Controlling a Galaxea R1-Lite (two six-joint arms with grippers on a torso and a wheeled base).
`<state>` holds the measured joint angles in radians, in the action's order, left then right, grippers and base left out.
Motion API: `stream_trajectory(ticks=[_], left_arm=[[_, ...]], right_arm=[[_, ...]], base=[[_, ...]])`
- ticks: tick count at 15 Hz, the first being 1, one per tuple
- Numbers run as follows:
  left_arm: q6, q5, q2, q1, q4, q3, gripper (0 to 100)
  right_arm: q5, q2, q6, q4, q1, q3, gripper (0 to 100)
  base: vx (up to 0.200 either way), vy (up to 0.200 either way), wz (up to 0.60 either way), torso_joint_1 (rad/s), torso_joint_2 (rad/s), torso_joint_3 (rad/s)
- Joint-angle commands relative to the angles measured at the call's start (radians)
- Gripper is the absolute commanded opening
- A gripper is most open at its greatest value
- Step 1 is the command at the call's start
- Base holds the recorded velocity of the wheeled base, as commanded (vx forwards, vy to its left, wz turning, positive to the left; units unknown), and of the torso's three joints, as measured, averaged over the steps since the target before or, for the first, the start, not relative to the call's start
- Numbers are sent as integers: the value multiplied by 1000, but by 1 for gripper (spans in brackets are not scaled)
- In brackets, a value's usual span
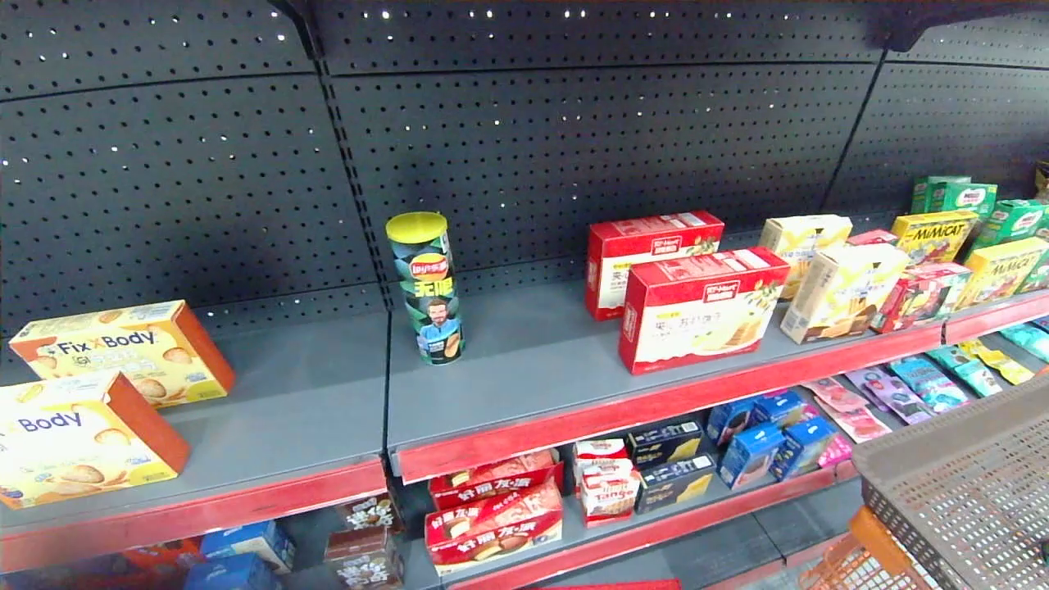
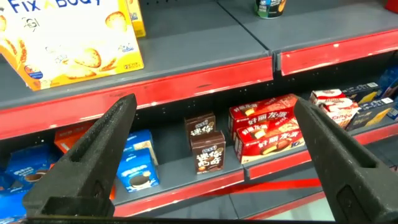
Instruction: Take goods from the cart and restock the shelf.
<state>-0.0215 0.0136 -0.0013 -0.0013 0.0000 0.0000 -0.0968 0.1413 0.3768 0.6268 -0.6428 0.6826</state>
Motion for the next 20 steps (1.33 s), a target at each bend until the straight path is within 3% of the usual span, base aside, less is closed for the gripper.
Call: stream_trajectory(ticks=[1, 11, 20], left_arm=[[0, 0, 1, 0, 0, 0, 100], [-2, 2, 1, 0, -2, 0, 100], [-2, 2, 1, 0, 0, 0, 100]], right_arm=[[0, 0, 1, 1, 2, -1, 100], [2, 4, 4, -78, -3, -66, 100], [2, 4, 2, -79, -6, -74, 100]], base=[[0, 0, 0, 0, 0, 0], [-20, 0, 0, 0, 0, 1], [0, 0, -600, 2, 4, 2]])
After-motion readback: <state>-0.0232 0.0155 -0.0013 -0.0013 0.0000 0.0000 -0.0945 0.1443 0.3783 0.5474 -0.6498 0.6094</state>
